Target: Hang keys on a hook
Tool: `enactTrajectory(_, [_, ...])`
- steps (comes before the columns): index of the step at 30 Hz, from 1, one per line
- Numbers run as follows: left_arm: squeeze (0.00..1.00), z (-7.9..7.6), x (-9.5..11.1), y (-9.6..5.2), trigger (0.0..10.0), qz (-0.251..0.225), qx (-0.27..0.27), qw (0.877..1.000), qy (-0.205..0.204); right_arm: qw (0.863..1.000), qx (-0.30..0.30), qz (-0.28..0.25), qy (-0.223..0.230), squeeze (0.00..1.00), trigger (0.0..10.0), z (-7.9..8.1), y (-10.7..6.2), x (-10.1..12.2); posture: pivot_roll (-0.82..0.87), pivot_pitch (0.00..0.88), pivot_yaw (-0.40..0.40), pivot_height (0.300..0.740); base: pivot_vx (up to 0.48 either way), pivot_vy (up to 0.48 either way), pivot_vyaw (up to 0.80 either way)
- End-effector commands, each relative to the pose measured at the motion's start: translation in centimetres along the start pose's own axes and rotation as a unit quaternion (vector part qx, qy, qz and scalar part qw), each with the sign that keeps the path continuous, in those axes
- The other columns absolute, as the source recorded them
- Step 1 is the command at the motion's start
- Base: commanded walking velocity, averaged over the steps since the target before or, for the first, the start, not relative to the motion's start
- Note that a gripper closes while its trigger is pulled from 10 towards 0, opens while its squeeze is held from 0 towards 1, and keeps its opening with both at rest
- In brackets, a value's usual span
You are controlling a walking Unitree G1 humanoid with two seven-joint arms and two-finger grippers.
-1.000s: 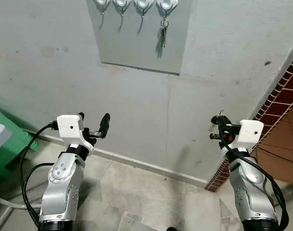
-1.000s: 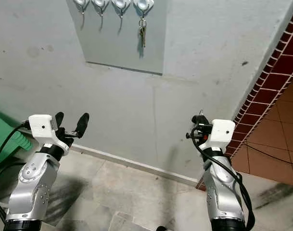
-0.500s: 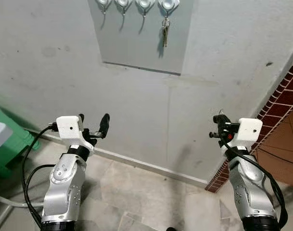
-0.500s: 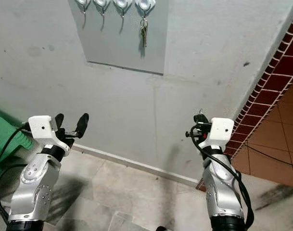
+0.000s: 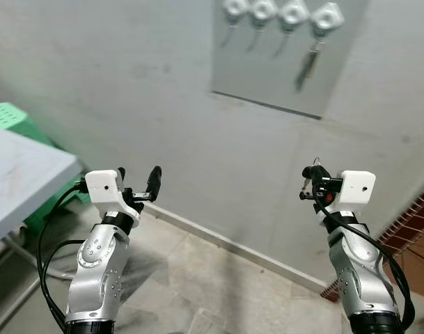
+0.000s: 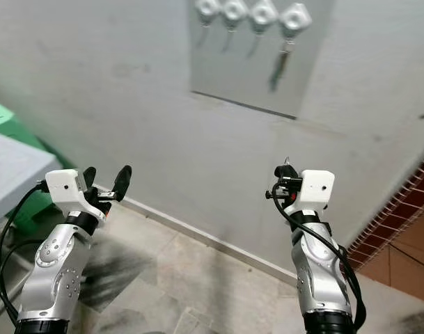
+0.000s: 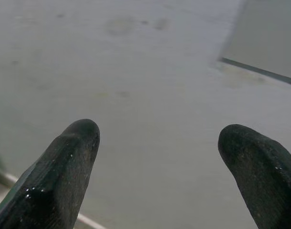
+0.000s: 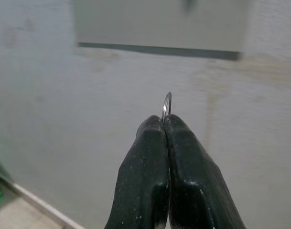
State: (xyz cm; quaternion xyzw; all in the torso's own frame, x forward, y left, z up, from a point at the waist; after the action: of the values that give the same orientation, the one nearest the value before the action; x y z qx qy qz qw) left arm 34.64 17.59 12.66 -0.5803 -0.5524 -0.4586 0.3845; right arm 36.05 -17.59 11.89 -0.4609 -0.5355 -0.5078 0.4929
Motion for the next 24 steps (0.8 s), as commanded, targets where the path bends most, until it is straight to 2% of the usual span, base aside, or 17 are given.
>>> enactTrajectory(1, [0.0,-0.36,-0.35,0.14,10.0,0.004,-0.003,1.0,0.002,1.0,-0.006,0.001,-0.005,0.0,10.0,-0.69,-0.19,0.06,0.03,0.093,-0.02,0.74,0.0,0.442,0.0])
enactTrajectory(17, [0.0,-0.33,-0.82,-0.19,10.0,0.008,-0.001,1.0,0.004,1.0,0.005,0.006,-0.006,0.0,10.0,-0.27,-0.36,-0.2,0.03,0.082,-0.028,0.74,0.0,0.446,0.0])
enactTrajectory(19, [0.0,-0.37,-0.93,-0.19,10.0,0.009,-0.001,1.0,-0.008,1.0,0.006,0.006,-0.005,0.0,10.0,-0.22,-0.38,-0.2,0.03,0.082,-0.028,0.74,0.0,0.337,0.0])
enactTrajectory(24, [0.0,-0.63,-1.09,-0.18,10.0,0.014,-0.004,1.0,-0.002,1.0,0.006,0.005,-0.006,0.0,10.0,-0.23,-0.42,-0.15,0.03,0.084,-0.025,0.74,0.0,0.0,0.0])
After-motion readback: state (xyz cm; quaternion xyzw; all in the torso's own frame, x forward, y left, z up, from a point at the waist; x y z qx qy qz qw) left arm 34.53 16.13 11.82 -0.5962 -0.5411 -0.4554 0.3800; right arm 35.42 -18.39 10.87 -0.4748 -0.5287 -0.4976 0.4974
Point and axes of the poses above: a point about 5 cm out from each wrist's last joint towards the gripper, its own y axis pointing out of the wrist towards the gripper, its own x axis along the axis of the wrist's last joint, z = x × y, the point moved 6 cm from there along y, pointing out of the wrist towards the gripper, and after that the axes turned 6 degrees about -y, right-handed, at the moved point
